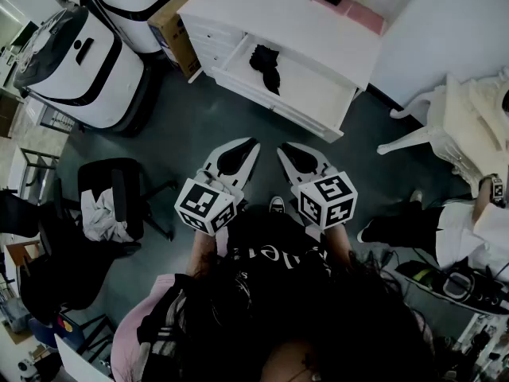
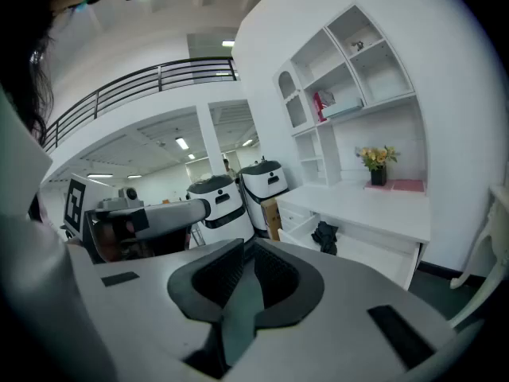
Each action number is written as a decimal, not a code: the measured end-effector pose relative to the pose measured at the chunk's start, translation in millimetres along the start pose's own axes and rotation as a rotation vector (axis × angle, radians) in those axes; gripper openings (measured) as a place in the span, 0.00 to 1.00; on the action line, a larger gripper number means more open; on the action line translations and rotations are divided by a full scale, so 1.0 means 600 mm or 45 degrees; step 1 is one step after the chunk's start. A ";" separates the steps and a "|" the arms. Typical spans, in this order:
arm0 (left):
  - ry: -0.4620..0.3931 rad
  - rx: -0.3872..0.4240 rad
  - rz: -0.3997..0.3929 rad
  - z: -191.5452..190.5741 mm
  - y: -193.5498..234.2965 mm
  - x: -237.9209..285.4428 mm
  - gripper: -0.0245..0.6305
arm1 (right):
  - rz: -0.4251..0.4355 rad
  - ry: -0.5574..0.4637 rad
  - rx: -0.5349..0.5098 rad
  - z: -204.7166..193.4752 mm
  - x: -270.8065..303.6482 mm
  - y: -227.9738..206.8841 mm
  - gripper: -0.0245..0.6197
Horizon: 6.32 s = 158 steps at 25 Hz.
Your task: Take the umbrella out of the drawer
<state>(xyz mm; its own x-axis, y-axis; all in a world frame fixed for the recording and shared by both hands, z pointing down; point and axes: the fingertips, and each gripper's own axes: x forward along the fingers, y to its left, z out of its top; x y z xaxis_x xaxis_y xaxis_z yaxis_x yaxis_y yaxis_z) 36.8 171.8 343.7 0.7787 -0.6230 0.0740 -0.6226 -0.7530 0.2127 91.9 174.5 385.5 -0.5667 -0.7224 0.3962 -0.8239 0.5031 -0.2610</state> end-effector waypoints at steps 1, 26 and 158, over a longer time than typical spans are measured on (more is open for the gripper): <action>0.005 -0.001 -0.001 -0.002 -0.003 0.005 0.08 | -0.001 0.003 0.001 -0.002 -0.002 -0.005 0.15; 0.069 0.003 0.104 -0.048 -0.074 0.071 0.08 | 0.135 0.006 0.049 -0.036 -0.028 -0.093 0.15; 0.335 -0.126 0.189 -0.034 0.666 0.272 0.08 | -0.302 0.731 0.189 0.000 0.679 -0.537 0.47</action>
<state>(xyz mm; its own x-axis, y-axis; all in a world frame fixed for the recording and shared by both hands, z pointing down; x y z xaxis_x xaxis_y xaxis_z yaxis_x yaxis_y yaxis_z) -83.4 -226.5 460.7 0.6810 -0.6388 0.3580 -0.7306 -0.6257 0.2732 126.5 -282.1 631.0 -0.3065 -0.4164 0.8559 -0.9423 0.2598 -0.2110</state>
